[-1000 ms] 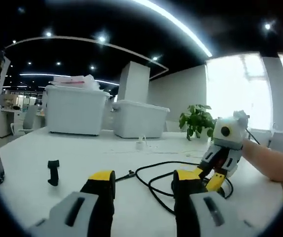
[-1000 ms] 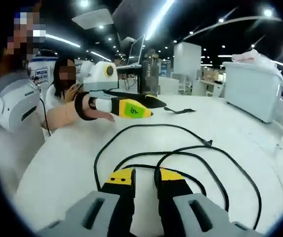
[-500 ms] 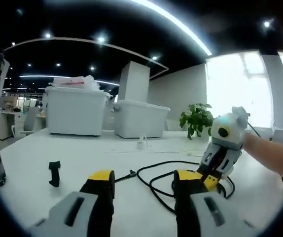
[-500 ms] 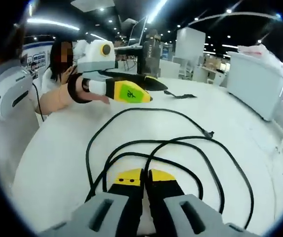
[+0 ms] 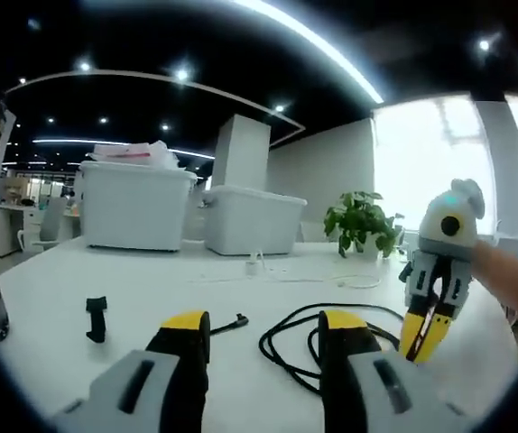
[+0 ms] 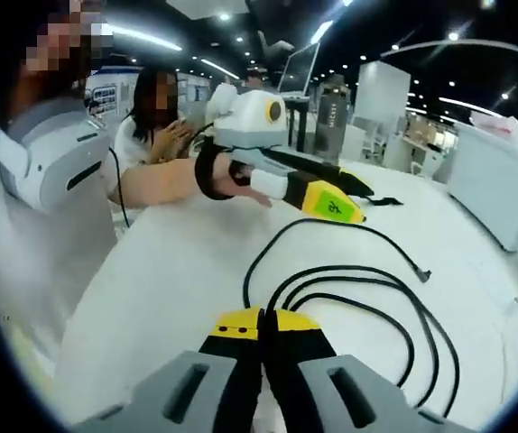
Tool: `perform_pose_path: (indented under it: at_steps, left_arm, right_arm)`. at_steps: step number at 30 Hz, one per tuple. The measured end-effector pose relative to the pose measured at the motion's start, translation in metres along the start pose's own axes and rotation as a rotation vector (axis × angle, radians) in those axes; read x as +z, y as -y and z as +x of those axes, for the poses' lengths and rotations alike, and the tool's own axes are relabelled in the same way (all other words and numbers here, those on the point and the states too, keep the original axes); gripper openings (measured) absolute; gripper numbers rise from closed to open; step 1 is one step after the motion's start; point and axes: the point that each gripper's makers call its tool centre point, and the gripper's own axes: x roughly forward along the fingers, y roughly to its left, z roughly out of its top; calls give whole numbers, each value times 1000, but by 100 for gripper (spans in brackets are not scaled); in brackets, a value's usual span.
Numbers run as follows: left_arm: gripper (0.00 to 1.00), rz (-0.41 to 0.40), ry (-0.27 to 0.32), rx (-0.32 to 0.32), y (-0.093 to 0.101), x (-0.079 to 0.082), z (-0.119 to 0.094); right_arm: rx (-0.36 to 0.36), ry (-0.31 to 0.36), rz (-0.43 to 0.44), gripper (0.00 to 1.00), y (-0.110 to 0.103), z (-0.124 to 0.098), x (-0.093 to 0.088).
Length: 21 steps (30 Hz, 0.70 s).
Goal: Coil the Type-C to USB data cable on the desktop and secure it with Velcro straps.
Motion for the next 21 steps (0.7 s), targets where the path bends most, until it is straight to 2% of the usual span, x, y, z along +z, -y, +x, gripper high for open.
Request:
perform_pose_path:
  at_steps: [2, 5, 6, 7, 8, 10, 11, 13, 15, 17, 18, 20, 21]
  left_arm:
    - [50, -5, -5, -3, 0, -2, 0]
    - [50, -10, -16, -4, 0, -6, 1]
    - [50, -10, -18, -4, 0, -7, 1]
    - [50, -10, -21, -5, 0, -8, 2]
    - [50, -10, -23, -5, 1, -9, 2]
    - [50, -8, -33, -8, 2, -13, 3]
    - [50, -7, -35, -9, 2, -13, 3]
    - [50, -4, -36, -13, 3, -13, 4]
    - [50, 2, -36, -16, 2, -13, 4]
    - [50, 6, -36, -18, 4, -13, 3]
    - [50, 4, -36, -18, 6, -13, 2]
    - [50, -1, -31, -17, 6, -12, 0]
    - [50, -4, -28, -17, 6, -11, 0]
  right_arm:
    - [33, 23, 14, 4, -6, 5, -1]
    - [35, 24, 36, 6, -6, 11, -8]
    - [32, 33, 54, 19, -5, 11, -9]
    - [46, 97, 43, 30, -6, 10, 0]
    - [39, 142, 41, 37, -4, 7, 7]
    - [-34, 266, 63, 33, 18, -9, 29]
    - [-109, 268, 53, 30, 36, -18, 31]
    - [-255, 232, 35, 30, 74, -34, 27]
    - [-312, 181, 37, 30, 99, -42, 18]
    - [-395, 60, 147, 30, 128, -52, -6]
    - [-421, 15, 172, 30, 138, -56, -18]
    - [-431, -35, 165, 31, 147, -56, -35]
    - [-422, -42, 188, 33, 146, -53, -42]
